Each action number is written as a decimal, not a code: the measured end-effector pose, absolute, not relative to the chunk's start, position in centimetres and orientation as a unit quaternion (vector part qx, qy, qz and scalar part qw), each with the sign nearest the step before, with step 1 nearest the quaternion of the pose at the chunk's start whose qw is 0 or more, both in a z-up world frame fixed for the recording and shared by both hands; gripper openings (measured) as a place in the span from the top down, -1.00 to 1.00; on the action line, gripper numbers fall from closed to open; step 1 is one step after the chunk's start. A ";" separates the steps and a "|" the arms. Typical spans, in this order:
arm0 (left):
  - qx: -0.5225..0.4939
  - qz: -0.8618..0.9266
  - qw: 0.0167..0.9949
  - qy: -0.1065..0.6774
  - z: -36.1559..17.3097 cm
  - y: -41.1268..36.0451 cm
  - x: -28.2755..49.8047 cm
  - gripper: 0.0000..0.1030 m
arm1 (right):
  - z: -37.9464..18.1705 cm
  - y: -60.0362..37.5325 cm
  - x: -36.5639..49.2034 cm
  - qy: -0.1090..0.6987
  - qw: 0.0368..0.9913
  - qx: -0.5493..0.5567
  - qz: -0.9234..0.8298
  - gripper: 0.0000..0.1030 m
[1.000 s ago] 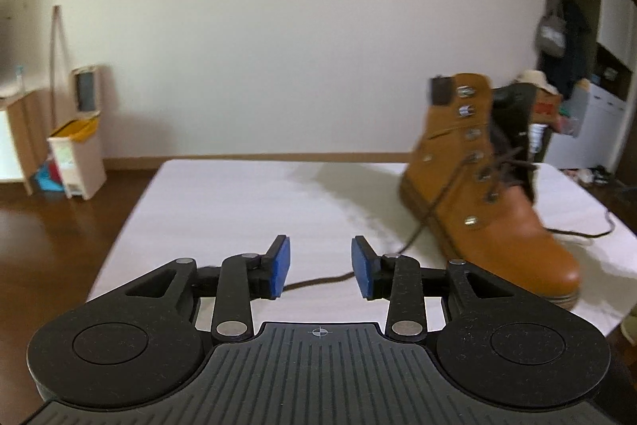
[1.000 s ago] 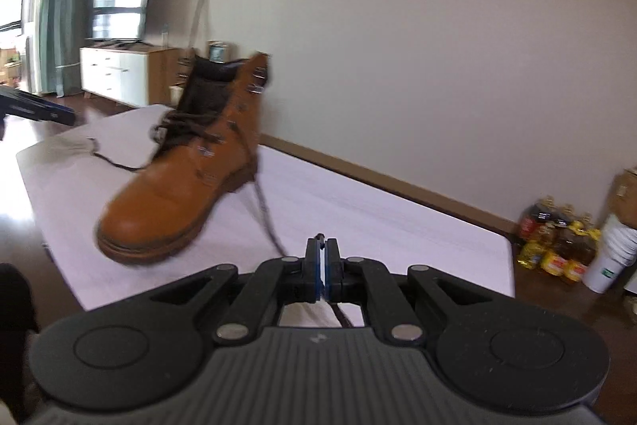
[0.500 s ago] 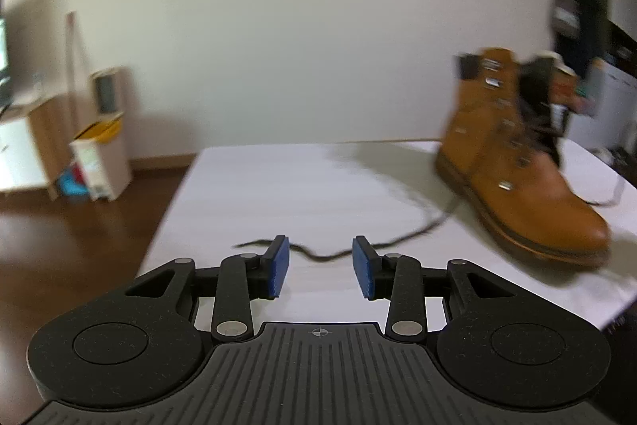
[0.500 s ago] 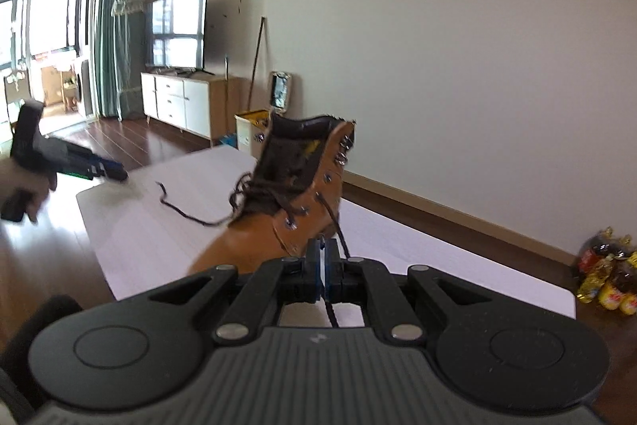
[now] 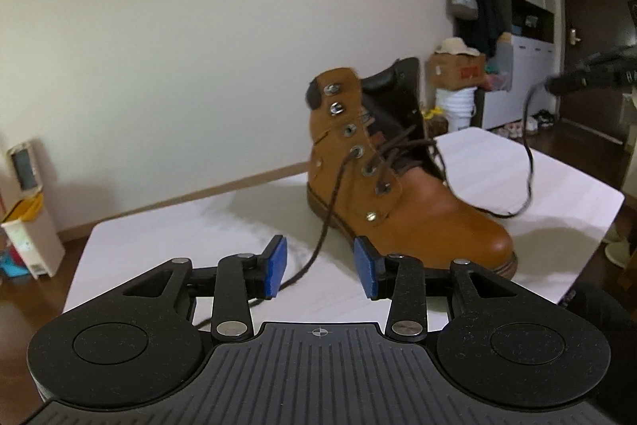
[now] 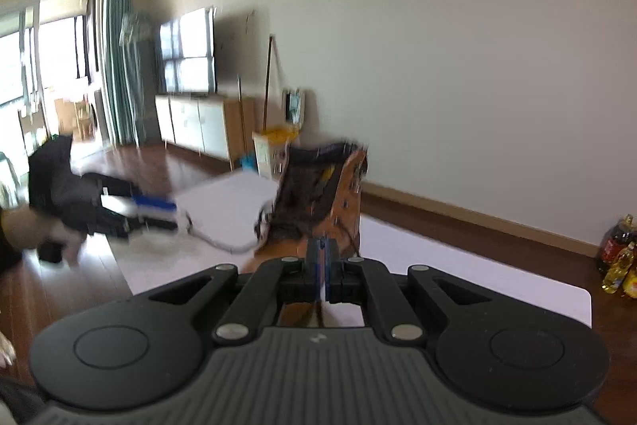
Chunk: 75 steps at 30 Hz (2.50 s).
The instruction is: Lace up shoes with both hands
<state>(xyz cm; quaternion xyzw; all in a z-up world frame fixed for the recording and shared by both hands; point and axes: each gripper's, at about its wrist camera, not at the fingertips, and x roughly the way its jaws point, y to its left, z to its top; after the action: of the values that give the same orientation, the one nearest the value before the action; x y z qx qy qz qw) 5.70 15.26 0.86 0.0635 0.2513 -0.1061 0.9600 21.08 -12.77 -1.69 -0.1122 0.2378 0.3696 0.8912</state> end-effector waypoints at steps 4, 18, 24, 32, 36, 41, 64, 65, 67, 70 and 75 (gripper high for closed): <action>0.011 -0.052 0.961 0.271 0.0 19.2 5.2 0.18 | -3.2 -12.3 21.2 0.248 0.885 -0.125 0.373 0.94; 0.034 -0.145 0.960 0.238 1.6 16.5 5.7 0.19 | -1.9 -8.2 23.4 0.260 0.854 -0.141 0.429 0.94; 0.076 -0.201 0.950 0.226 2.2 12.8 6.9 0.19 | -1.4 -6.7 23.6 0.253 0.852 -0.182 0.420 0.94; 0.062 -0.137 0.956 0.253 0.8 16.2 6.8 0.19 | -1.9 -6.5 24.6 0.267 0.853 -0.186 0.409 0.73; 0.048 -0.068 0.959 0.272 0.3 20.0 5.7 0.18 | -2.7 -6.7 24.9 0.264 0.858 -0.182 0.401 0.58; 0.016 0.003 0.957 0.288 -0.3 24.5 5.4 0.18 | -2.5 -7.8 25.1 0.250 0.868 -0.139 0.406 0.56; 0.025 -0.067 0.950 0.306 -0.1 19.1 8.1 0.14 | -11.3 -9.1 28.0 0.384 0.815 -0.109 0.420 0.56; 0.027 -0.072 0.949 0.305 0.0 18.6 8.3 0.14 | -11.3 -9.1 27.8 0.385 0.813 -0.114 0.422 0.55; 0.033 -0.087 0.948 0.305 0.1 17.5 8.6 0.13 | -11.1 -9.1 26.8 0.383 0.805 -0.132 0.433 0.56; 0.038 -0.102 0.946 0.307 -0.1 16.3 9.1 0.13 | -11.0 -9.1 25.1 0.380 0.794 -0.160 0.447 0.52; 0.042 -0.109 0.945 0.306 -0.3 15.1 9.6 0.13 | -11.3 -8.7 23.8 0.369 0.795 -0.213 0.433 0.94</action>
<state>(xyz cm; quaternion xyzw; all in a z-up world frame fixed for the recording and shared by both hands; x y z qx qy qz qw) 9.56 15.12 -0.32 0.0415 0.3058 -0.1088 0.9450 23.76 -8.74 -11.31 -0.2131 0.3687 0.4328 0.7946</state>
